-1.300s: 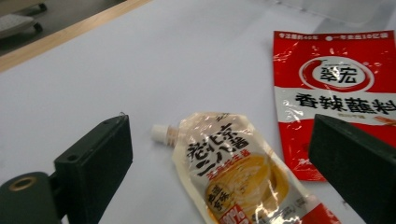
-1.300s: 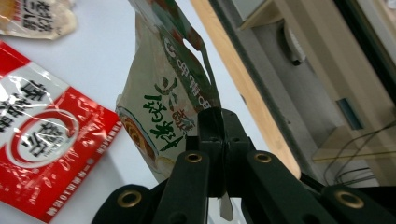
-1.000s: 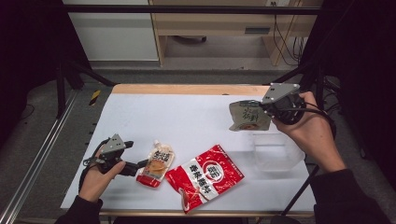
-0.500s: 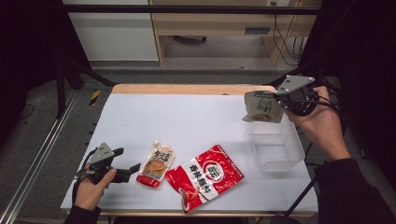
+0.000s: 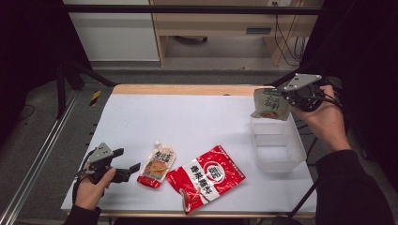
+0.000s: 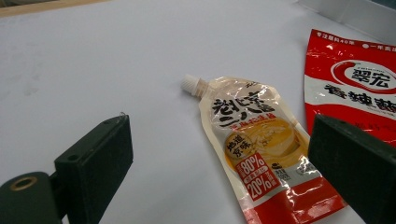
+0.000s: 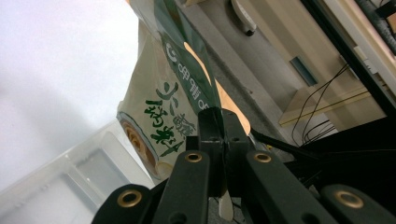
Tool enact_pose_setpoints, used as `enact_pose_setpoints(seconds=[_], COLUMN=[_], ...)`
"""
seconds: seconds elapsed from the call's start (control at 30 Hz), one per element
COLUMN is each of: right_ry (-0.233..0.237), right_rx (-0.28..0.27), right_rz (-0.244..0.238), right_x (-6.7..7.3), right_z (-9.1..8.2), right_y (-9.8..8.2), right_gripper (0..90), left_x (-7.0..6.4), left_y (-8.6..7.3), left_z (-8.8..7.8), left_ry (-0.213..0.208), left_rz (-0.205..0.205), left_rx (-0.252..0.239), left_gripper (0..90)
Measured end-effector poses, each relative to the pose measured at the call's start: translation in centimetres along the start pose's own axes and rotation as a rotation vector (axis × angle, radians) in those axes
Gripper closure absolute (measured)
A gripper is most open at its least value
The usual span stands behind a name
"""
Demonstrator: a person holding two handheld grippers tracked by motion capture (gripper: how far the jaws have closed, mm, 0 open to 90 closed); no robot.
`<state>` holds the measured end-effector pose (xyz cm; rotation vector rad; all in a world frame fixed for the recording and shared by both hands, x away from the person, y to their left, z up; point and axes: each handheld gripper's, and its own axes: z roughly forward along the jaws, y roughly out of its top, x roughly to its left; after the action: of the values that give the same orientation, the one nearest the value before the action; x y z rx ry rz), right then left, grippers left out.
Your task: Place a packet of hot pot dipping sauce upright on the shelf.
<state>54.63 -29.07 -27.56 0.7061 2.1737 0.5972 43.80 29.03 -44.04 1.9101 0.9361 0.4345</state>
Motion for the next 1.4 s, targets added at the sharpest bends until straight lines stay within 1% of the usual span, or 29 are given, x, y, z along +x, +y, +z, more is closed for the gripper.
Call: enact_pose_setpoints(seconds=[0.13, 0.17, 0.2, 0.3, 0.37, 0.43, 0.47, 0.5, 0.63, 0.73, 0.77, 0.8, 0.83, 0.87, 0.9, 0.93, 0.97, 1.0, 1.03, 1.17, 1.2, 1.23, 1.27, 1.4], right_ry=[0.002, 0.004, 0.007, 0.005, 0.003, 0.021, 0.021, 0.034, 0.052, 0.071, 0.082, 0.082, 0.093, 0.093, 0.094, 0.094, 0.099, 0.099, 0.092, 0.075, 0.069, 0.063, 0.057, 0.052], right_rx=[0.008, 0.009, 0.009, 0.015, 0.023, 0.022, 0.022, 0.024, 0.027, 0.032, 0.042, 0.042, 0.055, 0.055, 0.062, 0.062, 0.048, 0.048, 0.056, 0.070, 0.072, 0.077, 0.077, 0.076], right_rz=[0.013, 0.022, 0.023, 0.022, 0.015, 0.031, 0.031, 0.038, 0.045, 0.083, 0.096, 0.096, 0.114, 0.114, 0.126, 0.126, 0.151, 0.151, 0.160, 0.191, 0.200, 0.224, 0.237, 0.259], right_x=[-0.4, -0.4, -0.5, -0.4, -0.3, -0.4, -0.4, -0.4, -0.3, -0.3, -0.2, -0.2, -0.2, -0.2, -0.1, -0.1, -0.3, -0.3, -0.4, -1.0, -1.1, -1.3, -1.3, -1.5], right_z=[0.9, 1.1, 1.4, 2.3, 2.5, 3.2, 3.2, 3.6, 4.1, 4.7, 5.3, 5.3, 5.8, 5.8, 6.3, 6.3, 6.5, 6.5, 6.6, 7.1, 7.3, 7.6, 7.8, 8.1], right_y=[-0.8, -0.9, -1.1, -1.4, -1.5, -1.8, -1.8, -2.0, -2.3, -2.8, -3.1, -3.1, -3.5, -3.5, -3.9, -3.9, -4.1, -4.1, -4.2, -4.6, -4.8, -5.1, -5.2, -5.4], right_gripper=[90.0, 90.0, 90.0, 90.0, 90.0, 90.0, 90.0, 90.0, 90.0, 89.9, 89.8, 89.8, 89.7, 89.7, 89.7, 89.7, 89.6, 89.6, 89.6, 89.3, 89.2, 89.0, 88.9, 86.8], left_x=[0.0, 0.0, 0.0, 0.0, 0.0, -0.1, -0.1, 0.0, 0.0, 0.0, -0.1, -0.2, -0.2, -0.2, -0.2, -0.2, -0.2, -0.2, -0.3, -0.4, -0.5, -0.6, -0.6, -0.4], left_y=[0.0, 0.0, 0.0, 0.0, 0.0, 0.0, 0.0, 0.0, 0.0, 0.0, 0.0, 0.0, 0.0, 0.0, 0.0, 0.0, 0.0, 0.0, 0.0, 0.0, 0.0, 0.0, 0.0, 0.0], left_z=[0.1, 0.1, 0.1, 0.2, 0.2, 0.2, 0.2, 0.2, 0.2, 0.3, 0.3, 0.3, 0.4, 0.4, 0.4, 0.4, 0.4, 0.4, 0.5, 0.7, 0.7, 0.7, 0.7, 0.6], left_ry=[-0.002, -0.011, -0.018, -0.014, -0.016, -0.015, -0.015, -0.014, -0.015, -0.020, -0.021, -0.022, -0.024, -0.024, -0.024, -0.025, -0.025, -0.025, -0.027, -0.033, -0.035, -0.036, -0.037, -0.033], left_rz=[-0.002, -0.009, -0.015, -0.014, -0.015, -0.014, -0.014, -0.014, -0.016, -0.013, -0.012, -0.008, -0.006, -0.006, -0.004, -0.004, -0.005, -0.004, -0.011, 0.005, 0.003, 0.006, 0.009, 0.012], left_rx=[0.002, -0.003, -0.007, -0.003, -0.004, -0.004, -0.004, -0.004, -0.003, 0.001, 0.002, 0.003, 0.006, 0.006, 0.006, 0.008, 0.008, 0.008, 0.009, 0.019, 0.019, 0.019, 0.021, 0.024], left_gripper=[6.8, 6.8, 6.8, 6.8, 6.8, 6.8, 6.8, 6.8, 6.8, 6.9, 7.0, 7.0, 7.0, 7.1, 7.0, 7.0, 7.0, 7.0, 7.1, 7.0, 7.0, 7.0, 7.0, 7.1])
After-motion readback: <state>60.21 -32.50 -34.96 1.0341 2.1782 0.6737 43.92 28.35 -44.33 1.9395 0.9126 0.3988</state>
